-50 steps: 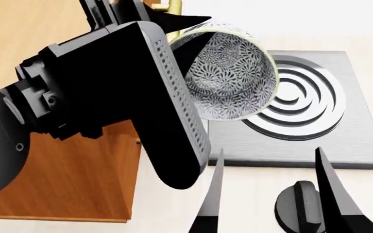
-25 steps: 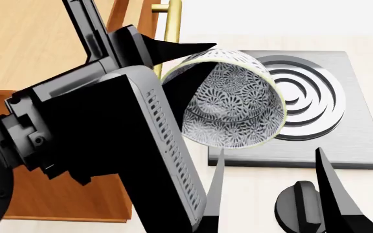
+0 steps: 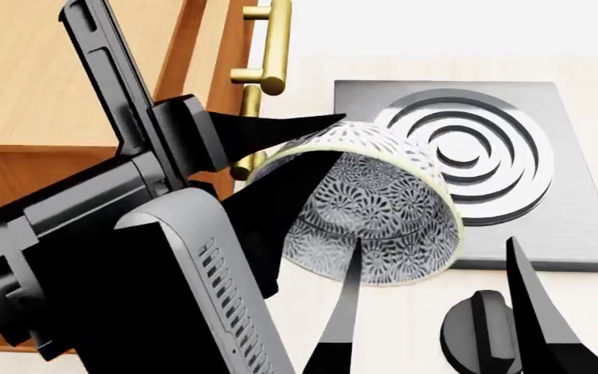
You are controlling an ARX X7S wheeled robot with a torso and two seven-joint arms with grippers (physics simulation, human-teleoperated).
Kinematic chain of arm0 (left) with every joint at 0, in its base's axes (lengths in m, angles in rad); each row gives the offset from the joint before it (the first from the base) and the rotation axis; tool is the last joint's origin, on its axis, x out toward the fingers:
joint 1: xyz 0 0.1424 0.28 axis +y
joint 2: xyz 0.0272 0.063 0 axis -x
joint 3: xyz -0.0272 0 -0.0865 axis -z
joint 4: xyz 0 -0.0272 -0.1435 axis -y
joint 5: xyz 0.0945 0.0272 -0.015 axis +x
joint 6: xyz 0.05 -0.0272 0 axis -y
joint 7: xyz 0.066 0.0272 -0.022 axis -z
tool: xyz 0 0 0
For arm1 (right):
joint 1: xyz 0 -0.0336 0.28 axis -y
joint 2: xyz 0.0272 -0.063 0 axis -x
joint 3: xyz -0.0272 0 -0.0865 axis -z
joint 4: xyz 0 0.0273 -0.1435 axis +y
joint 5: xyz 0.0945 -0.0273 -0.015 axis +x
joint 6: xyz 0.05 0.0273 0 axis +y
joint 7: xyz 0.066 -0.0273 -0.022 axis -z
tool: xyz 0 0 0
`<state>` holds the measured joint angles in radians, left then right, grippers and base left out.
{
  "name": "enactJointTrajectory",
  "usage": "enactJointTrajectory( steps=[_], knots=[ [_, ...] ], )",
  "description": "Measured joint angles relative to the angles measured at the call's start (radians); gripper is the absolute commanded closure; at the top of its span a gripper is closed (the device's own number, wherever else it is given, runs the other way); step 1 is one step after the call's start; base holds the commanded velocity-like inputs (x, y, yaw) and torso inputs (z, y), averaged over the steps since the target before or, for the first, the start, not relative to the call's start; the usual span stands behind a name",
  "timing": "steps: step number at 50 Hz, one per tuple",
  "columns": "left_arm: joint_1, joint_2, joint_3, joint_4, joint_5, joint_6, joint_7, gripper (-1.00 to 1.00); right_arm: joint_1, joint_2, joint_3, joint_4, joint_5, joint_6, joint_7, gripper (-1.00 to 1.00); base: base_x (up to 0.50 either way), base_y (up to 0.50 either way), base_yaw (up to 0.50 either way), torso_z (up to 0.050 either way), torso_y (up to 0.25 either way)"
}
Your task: Pick the akita bowl on the wooden cabinet and place it on the plate.
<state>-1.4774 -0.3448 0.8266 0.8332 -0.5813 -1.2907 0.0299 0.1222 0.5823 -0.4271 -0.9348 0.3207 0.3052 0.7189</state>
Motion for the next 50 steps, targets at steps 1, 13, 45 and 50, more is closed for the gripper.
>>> enactJointTrajectory(
  steps=[1,13,45,50],
  knots=[
    [0.001,0.0,-0.003,0.004,-0.002,-0.003,-0.002,1.0,0.0,0.0,0.0,0.001,0.0,0.001,0.0,-1.0,0.0,0.0,0.0,0.0,0.0],
    [0.013,-0.007,-0.02,0.02,-0.025,-0.006,-0.004,1.0,-0.001,-0.005,-0.005,-0.001,0.013,-0.011,-0.004,1.0,0.0,0.0,0.0,0.0,0.001],
    [0.053,-0.028,-0.026,0.008,-0.017,0.007,-0.046,-1.0,0.026,-0.013,0.028,-0.032,0.015,0.112,0.097,1.0,0.0,0.0,0.0,0.0,0.0],
    [0.056,-0.03,-0.027,0.006,-0.015,0.008,-0.052,-1.0,0.025,-0.012,0.037,-0.032,0.025,0.121,0.109,1.0,0.0,0.0,0.0,0.0,0.0]
  ],
)
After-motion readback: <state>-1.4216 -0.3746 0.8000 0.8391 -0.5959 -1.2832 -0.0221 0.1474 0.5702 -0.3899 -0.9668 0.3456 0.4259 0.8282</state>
